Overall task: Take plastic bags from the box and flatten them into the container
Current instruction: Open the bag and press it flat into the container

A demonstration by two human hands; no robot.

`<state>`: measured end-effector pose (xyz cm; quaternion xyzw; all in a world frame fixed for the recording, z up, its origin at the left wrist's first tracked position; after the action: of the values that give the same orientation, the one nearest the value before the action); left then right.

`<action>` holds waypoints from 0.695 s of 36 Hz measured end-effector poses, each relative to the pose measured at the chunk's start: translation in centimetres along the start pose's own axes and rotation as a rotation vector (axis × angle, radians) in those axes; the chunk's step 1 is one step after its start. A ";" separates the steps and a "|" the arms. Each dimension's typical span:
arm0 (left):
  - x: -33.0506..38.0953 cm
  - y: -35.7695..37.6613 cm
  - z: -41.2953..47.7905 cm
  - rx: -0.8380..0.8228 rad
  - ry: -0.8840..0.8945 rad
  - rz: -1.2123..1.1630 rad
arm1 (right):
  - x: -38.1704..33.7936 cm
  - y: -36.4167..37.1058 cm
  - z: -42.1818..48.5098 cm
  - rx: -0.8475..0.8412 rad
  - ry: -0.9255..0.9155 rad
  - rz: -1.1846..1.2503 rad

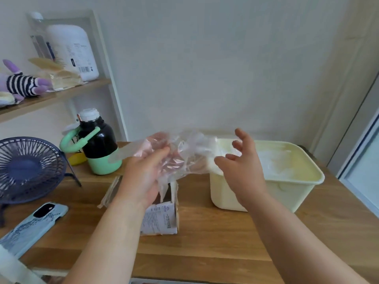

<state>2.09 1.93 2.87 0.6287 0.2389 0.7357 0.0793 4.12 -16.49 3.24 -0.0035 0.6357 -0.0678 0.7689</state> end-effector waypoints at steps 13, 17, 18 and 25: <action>0.2 2.9 0.3 -0.065 0.143 0.103 | -1.1 -2.9 1.5 -0.116 0.049 -0.064; 0.0 1.4 1.4 0.156 0.176 0.047 | -0.2 -3.2 1.4 -0.167 0.121 0.042; -0.1 1.3 1.5 0.173 0.165 0.039 | -0.1 -3.3 1.3 -0.193 0.128 0.055; -1.1 2.7 1.7 0.051 0.034 -0.083 | -0.3 -3.8 1.6 -0.258 0.186 0.271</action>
<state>4.43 -0.51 3.27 0.6076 0.2849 0.7359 0.0898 5.28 -20.34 4.19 -0.0102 0.7020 0.1182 0.7023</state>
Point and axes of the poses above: each hand's wrist, its own z-axis towards the middle knuckle, its own y-axis out of the palm, x = y × z, the point moved 5 cm from there along z, towards the middle knuckle, and after that the axes turned 2 degrees about y, right-handed, at the moved point
